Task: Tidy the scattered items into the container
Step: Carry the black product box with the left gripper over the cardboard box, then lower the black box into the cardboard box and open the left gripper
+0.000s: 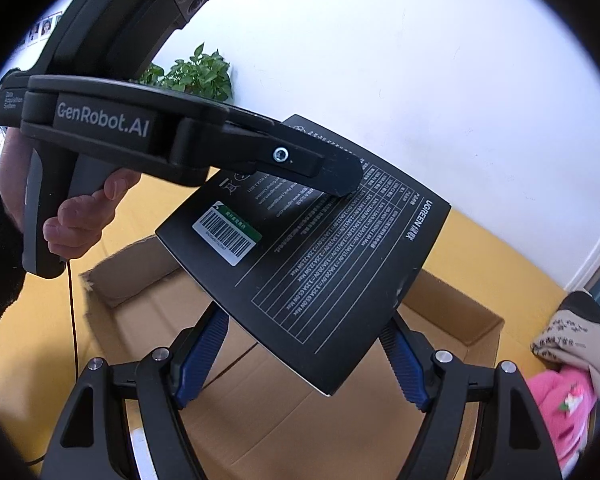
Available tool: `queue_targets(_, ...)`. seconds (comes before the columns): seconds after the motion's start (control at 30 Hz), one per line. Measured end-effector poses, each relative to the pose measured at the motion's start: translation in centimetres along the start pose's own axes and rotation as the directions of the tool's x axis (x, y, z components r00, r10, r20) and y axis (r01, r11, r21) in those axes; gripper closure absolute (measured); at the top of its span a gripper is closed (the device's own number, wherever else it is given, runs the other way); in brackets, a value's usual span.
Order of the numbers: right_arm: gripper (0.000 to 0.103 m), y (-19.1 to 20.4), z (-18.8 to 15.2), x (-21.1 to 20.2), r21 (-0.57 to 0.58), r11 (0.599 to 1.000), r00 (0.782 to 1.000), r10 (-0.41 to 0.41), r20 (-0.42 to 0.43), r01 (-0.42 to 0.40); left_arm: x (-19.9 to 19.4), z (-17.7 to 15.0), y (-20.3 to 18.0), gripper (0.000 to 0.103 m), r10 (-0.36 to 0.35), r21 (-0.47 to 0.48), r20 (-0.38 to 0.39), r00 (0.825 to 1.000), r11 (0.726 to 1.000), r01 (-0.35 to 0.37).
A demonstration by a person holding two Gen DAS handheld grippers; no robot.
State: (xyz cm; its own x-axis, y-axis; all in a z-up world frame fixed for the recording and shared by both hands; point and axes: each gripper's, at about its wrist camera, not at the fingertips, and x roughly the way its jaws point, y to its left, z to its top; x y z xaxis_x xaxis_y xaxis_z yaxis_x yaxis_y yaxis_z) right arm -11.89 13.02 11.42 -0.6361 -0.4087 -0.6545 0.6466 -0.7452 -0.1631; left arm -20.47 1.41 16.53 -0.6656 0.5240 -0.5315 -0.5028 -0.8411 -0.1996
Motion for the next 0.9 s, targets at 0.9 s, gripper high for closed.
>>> queue_targets(0.9,0.027,-2.3,-3.3,14.5,0.233,0.961,0.964,0.192,-0.186,-0.147,17.5,-2.5,7.0,0.028,0.164,-0.123,-0.310,0.936,0.970,-0.211)
